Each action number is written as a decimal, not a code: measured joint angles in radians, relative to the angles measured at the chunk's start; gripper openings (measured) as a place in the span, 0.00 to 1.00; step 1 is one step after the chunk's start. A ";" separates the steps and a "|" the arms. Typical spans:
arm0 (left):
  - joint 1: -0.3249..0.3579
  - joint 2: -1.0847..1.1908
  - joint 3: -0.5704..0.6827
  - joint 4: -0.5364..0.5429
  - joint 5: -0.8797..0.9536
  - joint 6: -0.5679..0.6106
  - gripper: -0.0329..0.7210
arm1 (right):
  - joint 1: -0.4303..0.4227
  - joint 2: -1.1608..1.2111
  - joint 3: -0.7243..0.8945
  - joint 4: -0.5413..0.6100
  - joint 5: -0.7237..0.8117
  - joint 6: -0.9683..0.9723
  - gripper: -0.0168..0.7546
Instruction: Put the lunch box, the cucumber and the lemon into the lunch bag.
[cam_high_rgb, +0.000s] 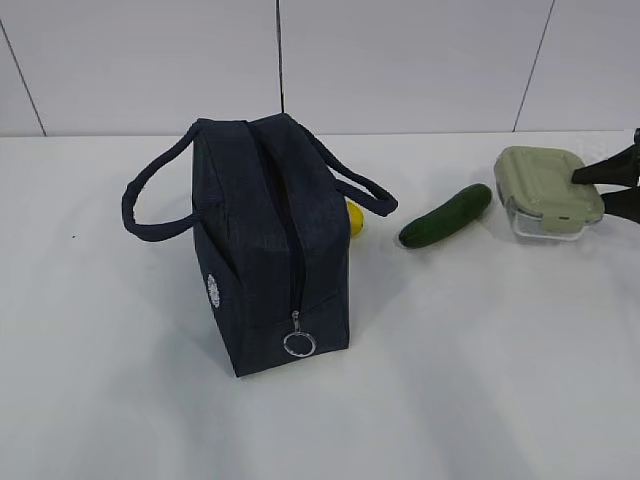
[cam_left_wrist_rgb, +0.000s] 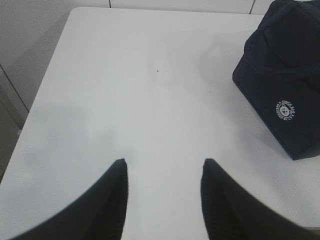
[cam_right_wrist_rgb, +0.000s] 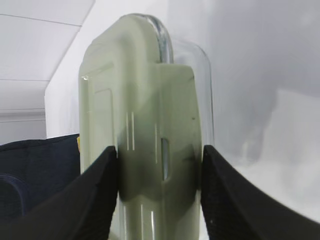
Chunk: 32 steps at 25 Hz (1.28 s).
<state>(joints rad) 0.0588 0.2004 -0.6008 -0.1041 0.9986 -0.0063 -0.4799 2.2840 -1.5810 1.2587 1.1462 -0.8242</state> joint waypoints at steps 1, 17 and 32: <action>0.000 0.015 -0.009 -0.004 0.000 0.000 0.50 | 0.000 -0.009 0.000 0.000 0.000 0.002 0.50; 0.000 0.556 -0.167 -0.332 -0.183 0.048 0.50 | 0.000 -0.049 0.000 -0.002 0.000 0.040 0.50; -0.058 0.929 -0.322 -0.662 -0.231 0.326 0.50 | 0.046 -0.080 0.002 0.009 0.002 0.041 0.50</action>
<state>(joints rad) 0.0012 1.1292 -0.9227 -0.7660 0.7677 0.3201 -0.4343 2.2040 -1.5793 1.2674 1.1480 -0.7831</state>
